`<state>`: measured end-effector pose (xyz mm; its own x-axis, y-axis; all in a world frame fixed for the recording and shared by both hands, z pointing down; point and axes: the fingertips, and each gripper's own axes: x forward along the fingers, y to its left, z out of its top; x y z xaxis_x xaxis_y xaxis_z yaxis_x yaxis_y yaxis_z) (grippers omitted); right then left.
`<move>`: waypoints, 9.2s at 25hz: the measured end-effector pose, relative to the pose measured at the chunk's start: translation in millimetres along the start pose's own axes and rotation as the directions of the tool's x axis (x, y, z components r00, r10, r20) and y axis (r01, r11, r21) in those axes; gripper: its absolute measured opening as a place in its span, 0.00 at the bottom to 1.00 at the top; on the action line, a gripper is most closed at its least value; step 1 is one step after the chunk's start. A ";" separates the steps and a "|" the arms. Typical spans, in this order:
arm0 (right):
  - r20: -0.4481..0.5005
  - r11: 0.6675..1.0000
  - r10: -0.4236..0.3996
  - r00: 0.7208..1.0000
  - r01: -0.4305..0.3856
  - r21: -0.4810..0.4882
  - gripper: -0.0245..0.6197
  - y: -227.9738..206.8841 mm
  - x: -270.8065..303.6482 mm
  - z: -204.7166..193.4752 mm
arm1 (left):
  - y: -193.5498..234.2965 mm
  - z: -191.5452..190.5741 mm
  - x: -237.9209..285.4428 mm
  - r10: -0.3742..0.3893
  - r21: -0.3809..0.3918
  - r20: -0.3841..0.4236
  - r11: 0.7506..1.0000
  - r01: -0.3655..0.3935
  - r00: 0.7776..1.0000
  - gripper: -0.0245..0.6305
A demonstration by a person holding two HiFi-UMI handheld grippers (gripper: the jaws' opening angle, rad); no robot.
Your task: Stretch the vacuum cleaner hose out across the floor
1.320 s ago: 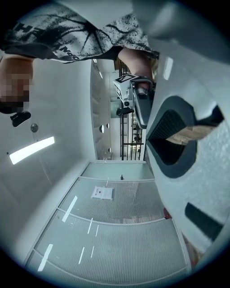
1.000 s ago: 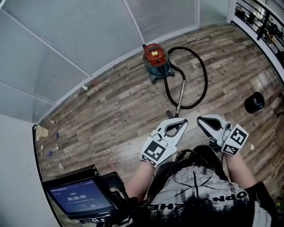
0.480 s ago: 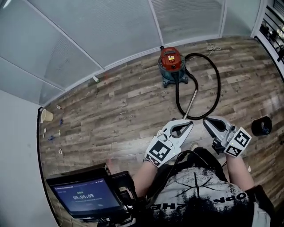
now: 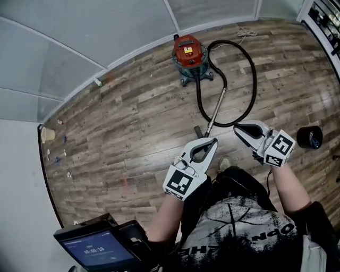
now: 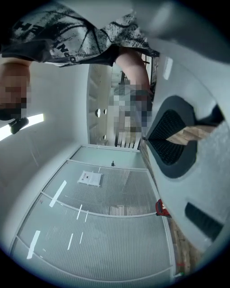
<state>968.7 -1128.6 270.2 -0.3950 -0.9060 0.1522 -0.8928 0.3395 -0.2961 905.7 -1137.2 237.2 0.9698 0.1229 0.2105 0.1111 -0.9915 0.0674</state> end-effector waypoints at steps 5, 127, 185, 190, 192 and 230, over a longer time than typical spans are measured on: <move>-0.104 0.997 -0.064 0.993 0.067 0.029 0.11 -49.3 30.9 -45.7 | 41.8 -28.7 5.5 0.002 -0.050 0.002 0.999 -0.002 1.000 0.04; 0.355 0.546 -0.470 0.808 -0.049 0.836 0.29 -161.9 370.1 56.0 | 299.5 -164.9 -37.2 -0.321 -0.239 -0.678 0.947 0.215 0.661 0.43; 0.504 0.629 -0.044 0.862 -0.368 0.685 0.12 -39.6 240.7 97.3 | 156.0 -138.4 -61.5 0.076 -0.027 -0.749 0.989 -0.145 0.658 0.18; 0.475 0.651 -0.053 0.878 -0.331 0.683 0.13 -0.5 227.0 72.0 | 122.7 -155.9 -87.7 0.059 -0.023 -0.736 0.993 -0.112 0.675 0.18; 0.473 0.657 -0.068 0.879 -0.317 0.684 0.14 20.1 220.7 62.9 | 105.8 -161.5 -104.6 0.044 -0.028 -0.735 0.995 -0.096 0.677 0.18; 0.463 0.570 0.068 0.884 -0.415 0.709 0.12 275.1 49.3 -54.3 | -220.7 -243.7 -282.1 0.045 -0.130 -0.754 0.968 -0.216 0.655 0.18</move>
<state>691.9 -1066.2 247.4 -0.3094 -0.8948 -0.3219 -0.1908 0.3901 -0.9008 554.8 -942.8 400.7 0.4763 0.0678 0.8767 -0.1297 -0.9807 0.1463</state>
